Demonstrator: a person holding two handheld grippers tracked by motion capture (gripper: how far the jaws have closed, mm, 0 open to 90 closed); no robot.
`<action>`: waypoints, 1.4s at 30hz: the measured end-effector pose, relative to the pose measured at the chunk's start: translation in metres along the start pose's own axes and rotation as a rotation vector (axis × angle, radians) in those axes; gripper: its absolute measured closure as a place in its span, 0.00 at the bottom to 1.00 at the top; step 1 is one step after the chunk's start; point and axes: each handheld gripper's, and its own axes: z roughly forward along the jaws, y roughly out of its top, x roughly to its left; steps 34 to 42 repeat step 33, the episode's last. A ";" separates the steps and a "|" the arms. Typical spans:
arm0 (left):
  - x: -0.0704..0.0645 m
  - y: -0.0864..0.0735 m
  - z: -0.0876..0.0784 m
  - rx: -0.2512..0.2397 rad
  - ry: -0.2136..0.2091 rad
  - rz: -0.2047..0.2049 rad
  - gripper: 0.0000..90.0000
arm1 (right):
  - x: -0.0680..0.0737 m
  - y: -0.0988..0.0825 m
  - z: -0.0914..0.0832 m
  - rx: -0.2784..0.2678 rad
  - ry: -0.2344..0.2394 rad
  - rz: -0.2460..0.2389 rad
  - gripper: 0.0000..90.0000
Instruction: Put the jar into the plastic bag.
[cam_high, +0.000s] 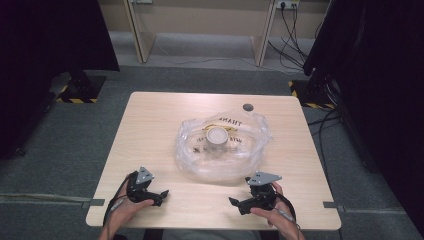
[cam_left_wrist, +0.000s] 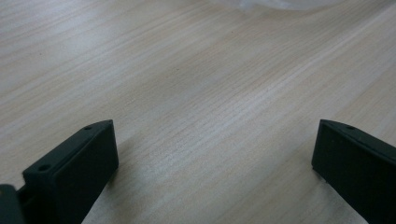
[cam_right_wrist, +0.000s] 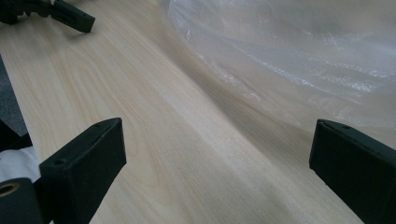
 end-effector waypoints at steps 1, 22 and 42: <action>0.000 0.000 0.000 0.000 0.000 0.000 0.00 | 0.000 -0.001 0.000 0.000 -0.001 0.002 0.05; 0.000 0.000 0.000 0.000 0.000 0.000 0.00 | -0.003 -0.022 -0.007 0.007 -0.012 0.044 0.05; 0.000 0.000 0.000 0.000 0.000 0.000 0.00 | -0.004 -0.024 -0.009 0.005 -0.012 0.052 0.05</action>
